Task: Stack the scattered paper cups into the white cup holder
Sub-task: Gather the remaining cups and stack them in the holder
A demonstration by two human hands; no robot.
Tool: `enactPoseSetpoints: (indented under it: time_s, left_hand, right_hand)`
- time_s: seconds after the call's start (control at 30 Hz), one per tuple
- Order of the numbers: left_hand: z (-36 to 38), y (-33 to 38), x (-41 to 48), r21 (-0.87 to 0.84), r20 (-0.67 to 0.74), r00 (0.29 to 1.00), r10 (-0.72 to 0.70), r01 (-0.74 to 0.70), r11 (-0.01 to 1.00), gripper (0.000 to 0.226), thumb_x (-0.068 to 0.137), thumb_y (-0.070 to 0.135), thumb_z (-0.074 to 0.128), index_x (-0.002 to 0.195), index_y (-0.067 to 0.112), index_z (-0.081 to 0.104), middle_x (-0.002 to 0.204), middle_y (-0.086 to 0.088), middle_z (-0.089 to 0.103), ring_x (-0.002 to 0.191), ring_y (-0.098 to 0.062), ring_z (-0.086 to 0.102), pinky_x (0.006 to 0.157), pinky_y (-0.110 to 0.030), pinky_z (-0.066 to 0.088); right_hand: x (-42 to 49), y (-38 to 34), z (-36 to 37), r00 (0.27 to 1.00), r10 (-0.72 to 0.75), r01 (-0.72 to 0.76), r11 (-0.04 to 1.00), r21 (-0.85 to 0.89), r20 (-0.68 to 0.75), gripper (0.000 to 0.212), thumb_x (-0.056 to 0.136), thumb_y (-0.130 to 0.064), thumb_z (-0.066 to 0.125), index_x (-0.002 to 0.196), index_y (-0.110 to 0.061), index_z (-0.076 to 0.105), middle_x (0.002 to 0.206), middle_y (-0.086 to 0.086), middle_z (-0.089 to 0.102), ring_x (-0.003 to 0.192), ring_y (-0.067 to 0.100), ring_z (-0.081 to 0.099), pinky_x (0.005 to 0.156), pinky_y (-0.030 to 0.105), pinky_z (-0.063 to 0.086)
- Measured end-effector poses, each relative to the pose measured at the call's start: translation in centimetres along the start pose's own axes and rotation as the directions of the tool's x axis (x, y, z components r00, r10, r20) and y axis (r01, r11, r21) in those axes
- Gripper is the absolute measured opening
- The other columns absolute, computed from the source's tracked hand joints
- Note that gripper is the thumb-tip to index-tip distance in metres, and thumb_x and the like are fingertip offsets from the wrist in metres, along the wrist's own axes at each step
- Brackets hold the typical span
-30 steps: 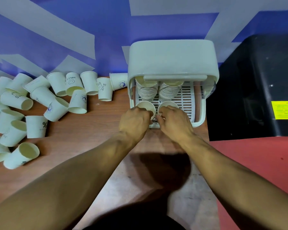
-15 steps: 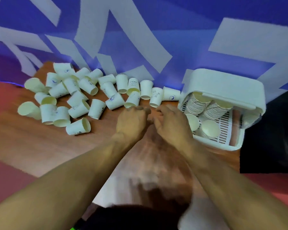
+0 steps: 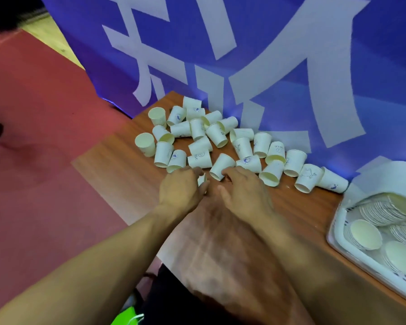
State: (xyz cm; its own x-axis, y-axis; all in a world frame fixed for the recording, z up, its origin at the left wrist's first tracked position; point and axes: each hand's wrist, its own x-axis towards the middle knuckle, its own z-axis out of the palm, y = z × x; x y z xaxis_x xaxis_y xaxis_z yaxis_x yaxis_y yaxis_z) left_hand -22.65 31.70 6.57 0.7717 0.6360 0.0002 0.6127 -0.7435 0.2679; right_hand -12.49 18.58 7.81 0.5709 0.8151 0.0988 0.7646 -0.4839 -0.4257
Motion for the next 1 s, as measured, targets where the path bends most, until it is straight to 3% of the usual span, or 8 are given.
enactPoseSetpoints:
  time_s: [0.2,0.37,0.53,0.73,0.9,1.0]
  left_hand:
    - [0.0,-6.9,5.1,-0.047,0.030,0.999,-0.032,0.034,0.998,0.029,0.092,0.046,0.055,0.114,0.028,0.063,0.110,0.003,0.066,0.093,-0.024,0.062,0.065,-0.030,0.042]
    - [1.0,-14.1,10.1,-0.103,0.084,0.994,-0.075,0.083,0.991,0.033,0.091,0.044,0.057,0.120,0.029,0.062,0.118,0.002,0.063,0.100,-0.027,0.062,0.074,-0.036,0.049]
    - [1.6,-20.4,14.1,-0.104,0.124,0.986,-0.110,0.123,0.987,0.031,0.092,0.036,0.058,0.121,0.026,0.062,0.127,0.005,0.056,0.111,-0.023,0.054,0.076,-0.034,0.045]
    - [2.8,-24.1,17.6,-0.119,0.178,0.971,-0.161,0.184,0.976,0.036,0.093,0.031,0.057,0.128,0.025,0.057,0.131,0.004,0.053,0.120,-0.023,0.047,0.084,-0.034,0.044]
    - [5.3,-25.4,18.7,-0.023,0.255,0.961,-0.106,0.116,0.993,0.026,0.089,0.028,0.059,0.115,0.028,0.065,0.108,0.003,0.063,0.097,-0.025,0.057,0.065,-0.031,0.043]
    - [6.6,-25.8,18.5,0.079,0.276,0.961,-0.008,-0.014,0.997,0.014,0.071,0.024,0.078,0.083,0.027,0.071,0.076,0.005,0.062,0.071,-0.022,0.053,0.053,-0.027,0.035]
  right_hand:
    - [6.4,-3.7,4.4,0.996,0.047,-0.044,0.998,-0.043,0.073,0.036,0.087,-0.034,0.060,0.119,-0.018,0.058,0.108,0.001,0.059,0.102,0.022,0.054,0.079,0.033,0.043]
    - [12.9,-6.9,8.8,0.986,0.064,-0.056,0.997,-0.053,0.156,0.039,0.088,-0.035,0.060,0.123,-0.019,0.056,0.113,0.001,0.059,0.105,0.022,0.054,0.084,0.036,0.047]
    - [18.3,-9.4,13.5,0.965,0.107,-0.096,0.994,-0.058,0.239,0.046,0.084,-0.032,0.065,0.126,-0.017,0.054,0.116,0.004,0.058,0.108,0.025,0.053,0.086,0.038,0.046]
    - [22.9,-9.8,17.8,0.937,0.131,-0.100,0.989,-0.109,0.325,0.062,0.080,-0.033,0.071,0.134,-0.013,0.046,0.127,0.007,0.053,0.117,0.025,0.048,0.094,0.037,0.044]
    - [25.0,-9.4,20.6,0.931,0.138,-0.089,0.984,-0.155,0.338,0.077,0.077,-0.032,0.073,0.140,-0.007,0.038,0.136,0.011,0.047,0.125,0.028,0.043,0.103,0.038,0.037]
    - [25.4,-9.3,22.3,0.928,0.122,-0.069,0.985,-0.160,0.353,0.079,0.073,-0.031,0.074,0.138,-0.007,0.039,0.133,0.011,0.048,0.124,0.028,0.044,0.098,0.043,0.041]
